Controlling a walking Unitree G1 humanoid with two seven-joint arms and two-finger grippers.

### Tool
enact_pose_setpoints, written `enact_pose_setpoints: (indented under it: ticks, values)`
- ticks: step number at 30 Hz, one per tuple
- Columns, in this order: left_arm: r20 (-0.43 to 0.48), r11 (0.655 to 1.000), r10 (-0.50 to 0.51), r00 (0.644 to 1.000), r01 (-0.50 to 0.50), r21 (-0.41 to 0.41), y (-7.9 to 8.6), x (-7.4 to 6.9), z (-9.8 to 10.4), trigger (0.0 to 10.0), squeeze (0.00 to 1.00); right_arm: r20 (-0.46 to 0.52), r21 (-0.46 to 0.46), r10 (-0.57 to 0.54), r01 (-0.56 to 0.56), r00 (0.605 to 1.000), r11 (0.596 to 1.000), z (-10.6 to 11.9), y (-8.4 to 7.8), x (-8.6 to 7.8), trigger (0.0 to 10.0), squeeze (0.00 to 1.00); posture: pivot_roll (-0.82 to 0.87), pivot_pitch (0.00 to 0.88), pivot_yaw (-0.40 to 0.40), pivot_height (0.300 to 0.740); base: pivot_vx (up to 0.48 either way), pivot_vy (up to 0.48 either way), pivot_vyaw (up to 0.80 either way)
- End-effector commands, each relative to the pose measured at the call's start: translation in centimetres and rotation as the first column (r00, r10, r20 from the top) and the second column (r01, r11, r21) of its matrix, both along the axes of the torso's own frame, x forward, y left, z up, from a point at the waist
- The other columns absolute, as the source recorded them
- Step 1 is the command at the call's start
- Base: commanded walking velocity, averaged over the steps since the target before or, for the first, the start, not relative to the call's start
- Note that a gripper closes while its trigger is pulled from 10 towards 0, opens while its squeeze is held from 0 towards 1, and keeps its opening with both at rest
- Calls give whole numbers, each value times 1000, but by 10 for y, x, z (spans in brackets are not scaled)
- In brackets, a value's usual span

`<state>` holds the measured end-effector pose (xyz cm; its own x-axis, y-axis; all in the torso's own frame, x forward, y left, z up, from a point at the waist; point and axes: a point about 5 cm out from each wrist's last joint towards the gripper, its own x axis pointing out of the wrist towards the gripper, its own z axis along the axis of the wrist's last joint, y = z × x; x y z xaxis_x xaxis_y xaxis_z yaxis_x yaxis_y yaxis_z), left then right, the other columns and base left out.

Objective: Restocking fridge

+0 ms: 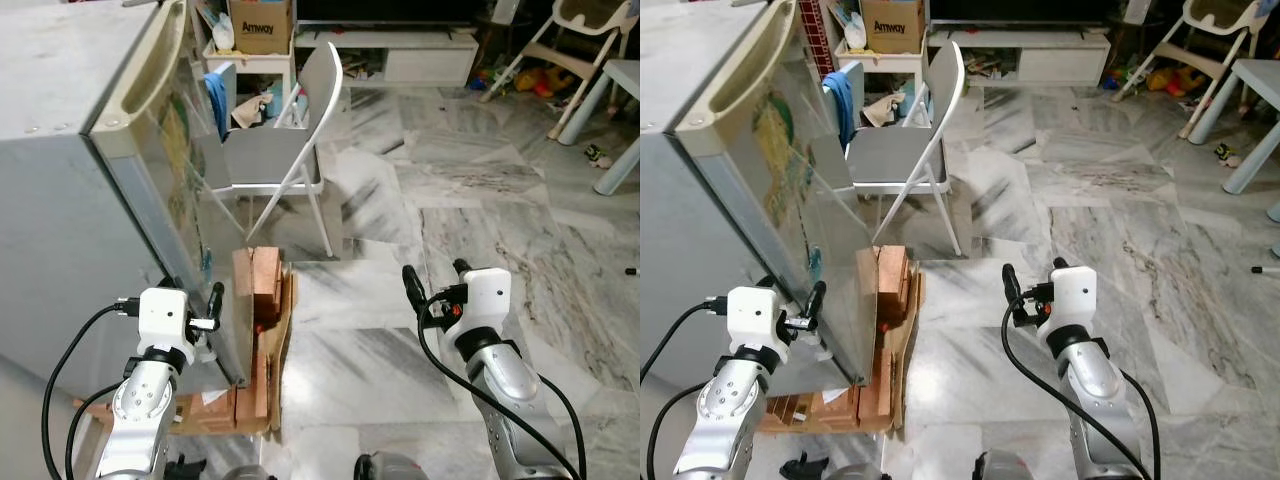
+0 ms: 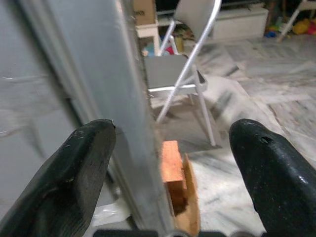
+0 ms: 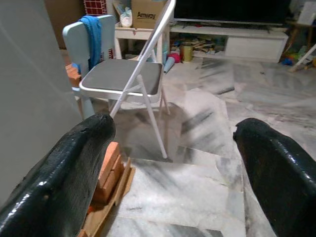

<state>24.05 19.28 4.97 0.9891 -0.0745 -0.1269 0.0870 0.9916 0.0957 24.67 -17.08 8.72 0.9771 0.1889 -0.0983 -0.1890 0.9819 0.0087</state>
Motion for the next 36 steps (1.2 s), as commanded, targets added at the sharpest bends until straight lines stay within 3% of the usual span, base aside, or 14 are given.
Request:
enact_pose_setpoints:
  ticks: [1,8,20,36]
  values:
    - [-10,1000,-7,1000,6,-7,2,2,0,10000,0,36,7,27,-27,999,1000,12,6,3,10000,0,9,0,21,740,0,0,0]
    - [24,998,49,998,-50,23,15,26,10,10000,0,25,-8,76,-75,997,997,15,12,-2,10000,0,-5,0,15,740,0,0,0]
    - [-1,999,46,999,-46,25,23,24,5,10000,0,-21,-36,94,-95,995,995,7,9,-7,10000,0,2,0,11,740,0,0,0]
    - [57,999,52,997,-53,2,23,62,24,10000,0,-80,-82,142,-149,987,985,-5,13,-11,10000,0,-8,0,11,740,0,0,0]
